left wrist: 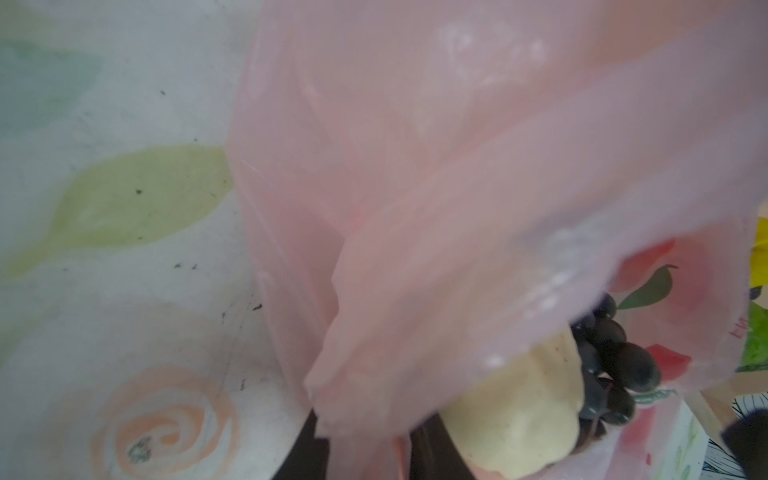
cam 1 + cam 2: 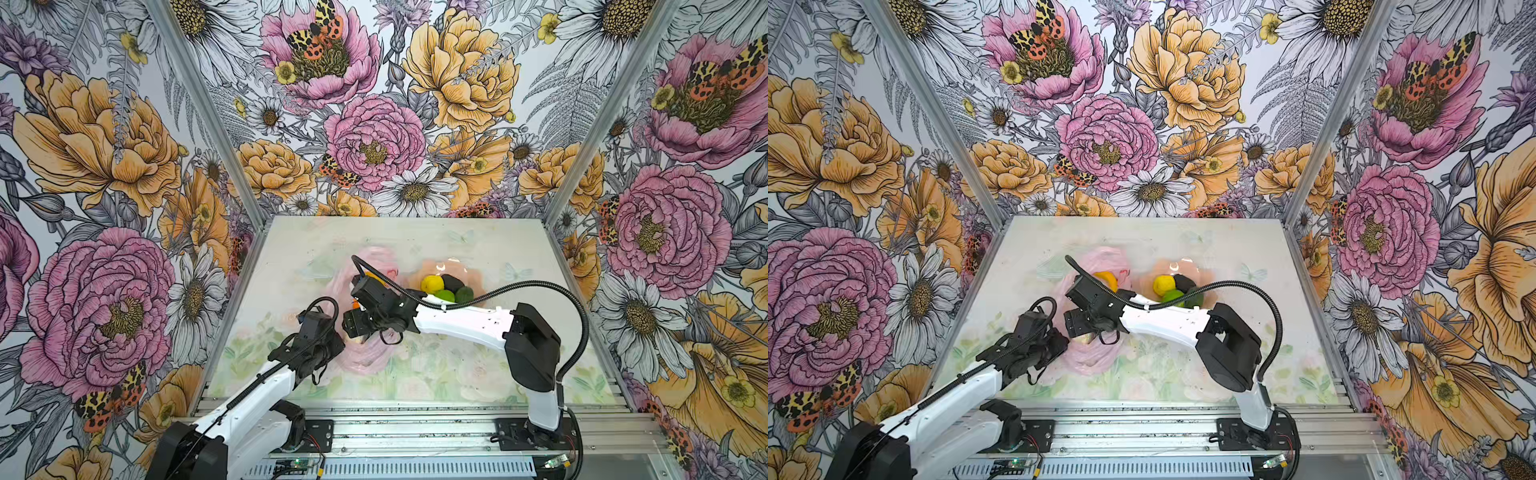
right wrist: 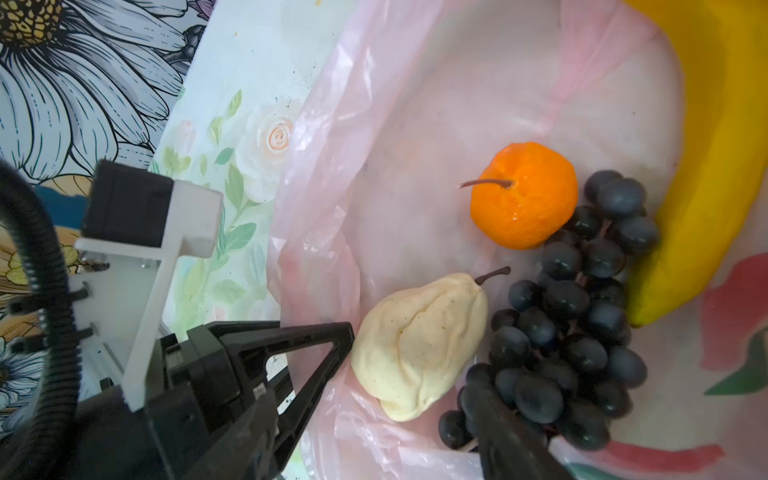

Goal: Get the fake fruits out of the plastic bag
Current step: 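Lower the right gripper around the cream pear and close it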

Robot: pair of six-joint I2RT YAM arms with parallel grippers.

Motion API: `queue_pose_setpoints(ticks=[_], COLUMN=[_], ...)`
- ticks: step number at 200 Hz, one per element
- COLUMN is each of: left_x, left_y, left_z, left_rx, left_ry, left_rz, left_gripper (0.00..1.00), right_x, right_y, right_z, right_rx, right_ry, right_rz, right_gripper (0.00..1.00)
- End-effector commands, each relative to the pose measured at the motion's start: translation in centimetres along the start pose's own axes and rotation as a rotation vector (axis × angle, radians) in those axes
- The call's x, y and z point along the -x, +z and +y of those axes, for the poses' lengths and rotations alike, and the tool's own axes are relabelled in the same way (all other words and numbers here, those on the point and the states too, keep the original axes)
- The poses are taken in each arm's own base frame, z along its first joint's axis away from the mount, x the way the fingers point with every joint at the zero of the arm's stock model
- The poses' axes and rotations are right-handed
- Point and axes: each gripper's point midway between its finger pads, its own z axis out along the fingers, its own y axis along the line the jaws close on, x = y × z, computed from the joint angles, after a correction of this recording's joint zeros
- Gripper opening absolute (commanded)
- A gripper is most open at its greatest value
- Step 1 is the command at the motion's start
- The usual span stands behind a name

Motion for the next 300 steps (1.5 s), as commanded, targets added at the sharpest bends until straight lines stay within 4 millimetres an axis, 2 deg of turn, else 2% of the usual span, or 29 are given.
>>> queue_pose_setpoints(ticks=[1, 58, 121, 206, 230, 251, 269, 300], left_x=[0.0, 0.1, -0.8, -1.3, -1.0, -0.9, -0.6, 0.3], left_y=[0.2, 0.1, 1.1, 1.6, 1.4, 1.4, 1.3, 1.2], left_z=[0.0, -0.1, -0.1, -0.6, -0.5, -0.4, -0.3, 0.3], left_rx=[-0.011, -0.027, -0.039, -0.048, -0.044, -0.038, -0.028, -0.008], left_ry=[0.017, 0.013, 0.023, 0.042, 0.041, 0.043, 0.043, 0.022], left_rz=[-0.009, -0.021, 0.012, 0.026, 0.012, 0.004, -0.001, -0.013], left_gripper=[0.26, 0.25, 0.24, 0.24, 0.24, 0.24, 0.24, 0.23], right_x=[0.4, -1.2, -2.1, -3.1, -3.1, -3.0, -2.6, -1.0], right_y=[1.2, 3.3, 5.2, 7.5, 7.7, 7.6, 7.2, 5.7], right_z=[-0.6, -1.6, -1.0, -1.7, -1.8, -1.8, -1.9, -1.0], right_rx=[0.008, 0.004, 0.037, 0.026, 0.024, 0.025, 0.023, 0.039], right_ry=[0.134, 0.246, 0.284, 0.319, 0.321, 0.316, 0.308, 0.25], right_rz=[0.027, 0.105, 0.17, 0.217, 0.218, 0.217, 0.199, 0.124], right_gripper=[0.76, 0.74, 0.74, 0.8, 0.79, 0.73, 0.66, 0.65])
